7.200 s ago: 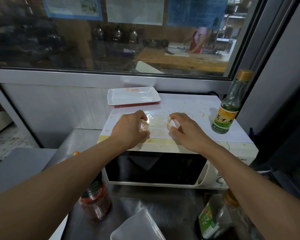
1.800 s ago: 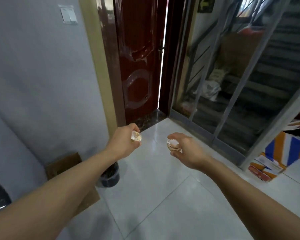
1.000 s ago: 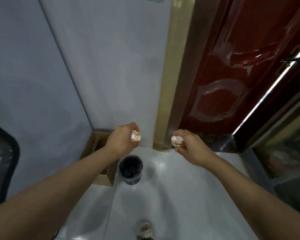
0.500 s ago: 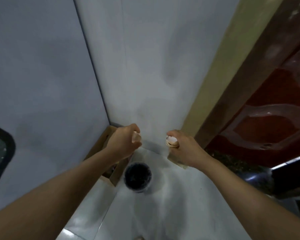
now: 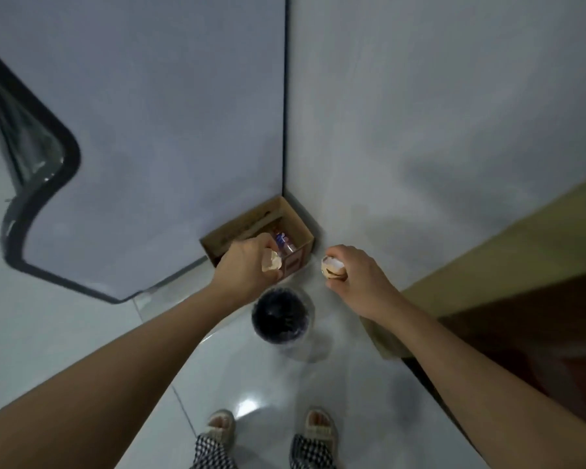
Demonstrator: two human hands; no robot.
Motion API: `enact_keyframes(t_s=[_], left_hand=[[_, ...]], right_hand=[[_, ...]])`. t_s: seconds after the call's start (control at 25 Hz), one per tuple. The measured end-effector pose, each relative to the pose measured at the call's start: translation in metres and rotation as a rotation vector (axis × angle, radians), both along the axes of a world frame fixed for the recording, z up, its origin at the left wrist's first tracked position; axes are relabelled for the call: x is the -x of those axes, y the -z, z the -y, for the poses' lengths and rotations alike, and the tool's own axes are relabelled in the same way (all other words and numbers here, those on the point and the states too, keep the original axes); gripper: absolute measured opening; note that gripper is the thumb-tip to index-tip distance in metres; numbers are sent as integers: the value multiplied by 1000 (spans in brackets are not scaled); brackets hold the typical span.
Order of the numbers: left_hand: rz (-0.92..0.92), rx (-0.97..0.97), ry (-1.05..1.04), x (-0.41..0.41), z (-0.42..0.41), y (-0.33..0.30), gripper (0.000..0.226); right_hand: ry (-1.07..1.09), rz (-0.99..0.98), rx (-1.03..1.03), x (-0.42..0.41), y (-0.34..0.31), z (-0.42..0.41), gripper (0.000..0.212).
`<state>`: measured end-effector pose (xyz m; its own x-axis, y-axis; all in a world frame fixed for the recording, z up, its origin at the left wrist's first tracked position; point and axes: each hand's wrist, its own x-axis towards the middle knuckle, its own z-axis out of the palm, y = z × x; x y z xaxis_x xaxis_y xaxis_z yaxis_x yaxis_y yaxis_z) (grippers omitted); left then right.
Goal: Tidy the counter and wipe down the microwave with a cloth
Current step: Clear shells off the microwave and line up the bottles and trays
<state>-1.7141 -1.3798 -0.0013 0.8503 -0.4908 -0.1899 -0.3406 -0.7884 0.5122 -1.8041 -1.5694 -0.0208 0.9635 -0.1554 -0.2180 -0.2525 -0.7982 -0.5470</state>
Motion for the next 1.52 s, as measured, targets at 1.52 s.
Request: enact_keyframes(t_s=[1.52], left_hand=[[97, -39, -410, 20, 11, 578, 34]], right_hand=[[-239, 55, 45, -67, 558, -20, 52]])
